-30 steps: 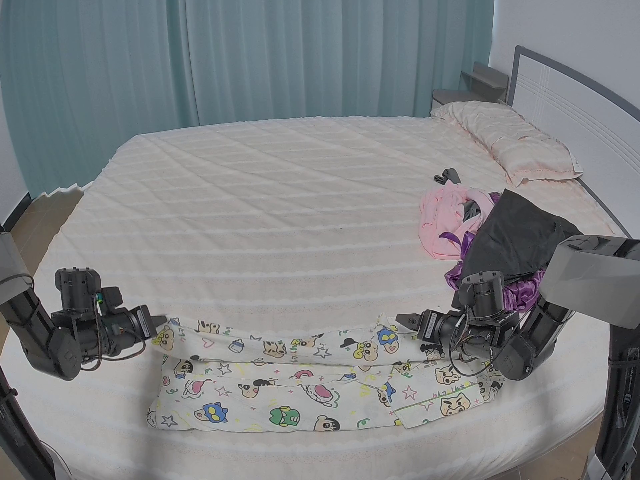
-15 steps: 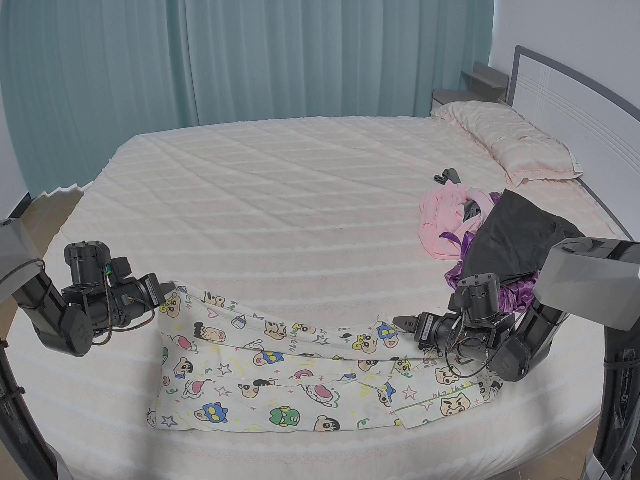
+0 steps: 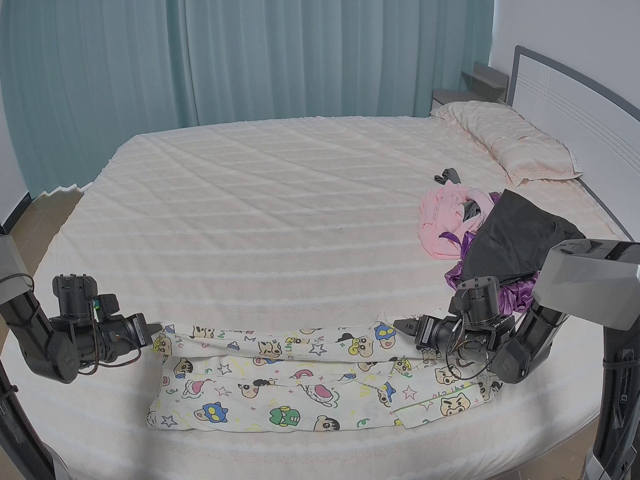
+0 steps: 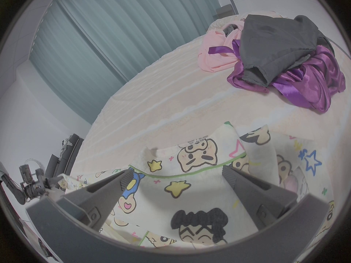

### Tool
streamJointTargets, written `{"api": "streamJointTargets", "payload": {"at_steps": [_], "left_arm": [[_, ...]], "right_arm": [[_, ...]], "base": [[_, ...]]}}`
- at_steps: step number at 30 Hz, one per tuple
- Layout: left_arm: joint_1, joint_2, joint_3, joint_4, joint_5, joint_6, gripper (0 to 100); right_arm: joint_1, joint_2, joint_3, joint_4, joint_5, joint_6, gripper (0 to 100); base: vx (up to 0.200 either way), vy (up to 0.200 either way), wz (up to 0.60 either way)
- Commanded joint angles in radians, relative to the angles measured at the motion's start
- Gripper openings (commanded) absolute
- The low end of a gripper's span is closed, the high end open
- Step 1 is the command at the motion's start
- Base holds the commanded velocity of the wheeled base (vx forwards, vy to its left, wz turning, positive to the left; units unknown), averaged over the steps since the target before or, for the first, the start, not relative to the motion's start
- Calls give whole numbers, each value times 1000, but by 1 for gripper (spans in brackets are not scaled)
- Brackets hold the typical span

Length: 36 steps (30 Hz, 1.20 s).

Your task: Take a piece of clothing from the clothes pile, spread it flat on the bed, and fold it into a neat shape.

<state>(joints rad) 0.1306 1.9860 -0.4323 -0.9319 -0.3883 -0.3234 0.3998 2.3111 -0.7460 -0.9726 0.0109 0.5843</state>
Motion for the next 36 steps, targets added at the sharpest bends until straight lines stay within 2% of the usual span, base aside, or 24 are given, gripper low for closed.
{"api": "streamJointTargets", "payload": {"at_steps": [1, 5, 10, 16, 22, 24, 28, 36], "left_arm": [[17, -9, 115, -1, -1, 61, 0], [14, 16, 187, -2, -1, 133, 0], [14, 79, 213, -5, -1, 184, 0], [12, 108, 215, -7, -1, 184, 0], [12, 105, 218, -8, -3, 184, 0], [12, 105, 218, -8, -3, 184, 0], [12, 105, 219, -8, -3, 182, 0], [12, 100, 218, -8, -3, 182, 0]], "right_arm": [[-1, -7, 10, 0, 0, 6, 100], [-4, -19, 17, -2, 0, 6, 100], [-16, -64, 39, -8, 0, 8, 100], [-65, -160, 63, 3, 0, 46, 100], [-101, -191, 186, -12, 8, 52, 100], [-102, -182, 201, -12, 8, 62, 100], [-96, -173, 209, 0, 8, 138, 100], [-87, -137, 218, -3, 11, 169, 100]], "base": [[0, 0, 0], [0, 0, 0], [0, 0, 0], [0, 0, 0], [0, 0, 0], [0, 0, 0], [0, 0, 0], [0, 0, 0]]}}
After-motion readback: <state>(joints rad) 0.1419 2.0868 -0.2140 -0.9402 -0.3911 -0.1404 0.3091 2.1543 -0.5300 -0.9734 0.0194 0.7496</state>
